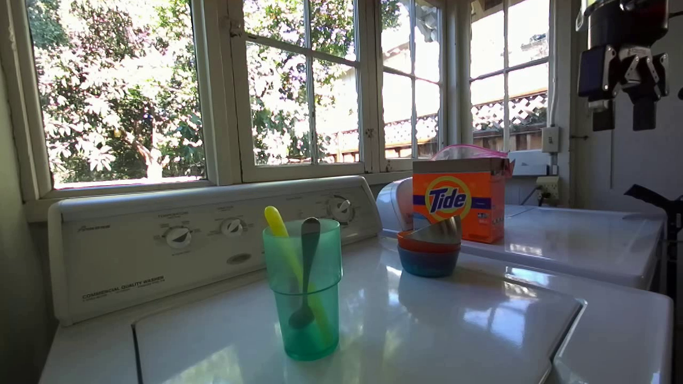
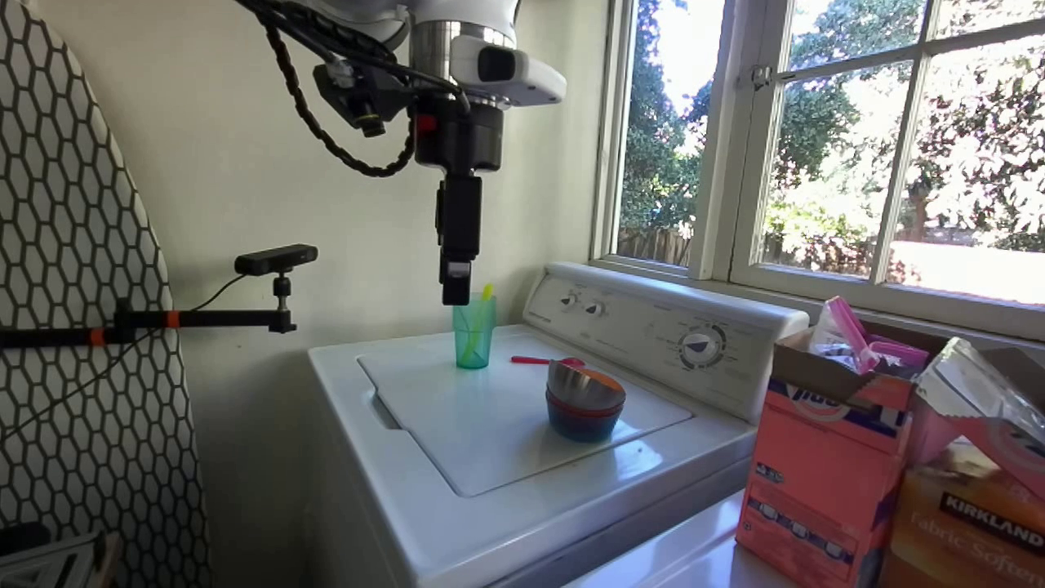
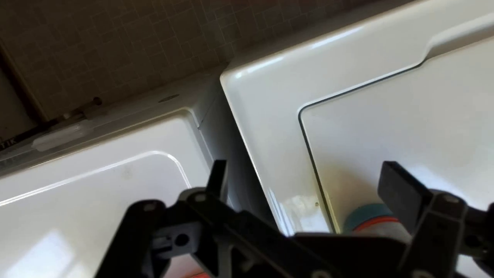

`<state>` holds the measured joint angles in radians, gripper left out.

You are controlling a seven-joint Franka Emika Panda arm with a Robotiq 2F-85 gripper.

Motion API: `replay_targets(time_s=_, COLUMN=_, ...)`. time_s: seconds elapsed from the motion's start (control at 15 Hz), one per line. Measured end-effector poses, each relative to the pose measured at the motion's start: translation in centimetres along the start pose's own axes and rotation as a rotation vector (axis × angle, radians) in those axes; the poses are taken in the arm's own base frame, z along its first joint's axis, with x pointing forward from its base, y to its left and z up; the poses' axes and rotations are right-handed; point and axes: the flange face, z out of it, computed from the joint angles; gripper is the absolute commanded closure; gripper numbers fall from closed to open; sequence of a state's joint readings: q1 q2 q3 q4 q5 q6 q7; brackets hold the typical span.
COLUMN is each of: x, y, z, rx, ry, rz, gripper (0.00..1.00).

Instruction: Unstack the bowls on the counter

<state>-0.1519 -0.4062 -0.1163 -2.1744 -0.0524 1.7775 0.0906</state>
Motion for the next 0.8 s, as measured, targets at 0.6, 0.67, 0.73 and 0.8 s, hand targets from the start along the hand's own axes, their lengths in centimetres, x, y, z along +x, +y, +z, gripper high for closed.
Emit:
replay_targets(time_s=0.6, x=4.5, y=-4.4, z=0.4, rx=0.084, ry=0.024, rz=0.432, gripper=0.00)
replay_targets(time_s=0.67, x=5.3, y=-5.0, z=0.9, rx=0.081, ry=0.026, rz=0.473, gripper=0.00)
replay_targets(time_s=0.73, x=6.0, y=-5.4, z=1.5, rx=0.078, ry=0.027, rz=0.504, gripper=0.00)
replay_targets(time_s=0.8, x=6.8, y=-5.9, z=2.1, rx=0.074, ry=0.031, rz=0.527, gripper=0.00)
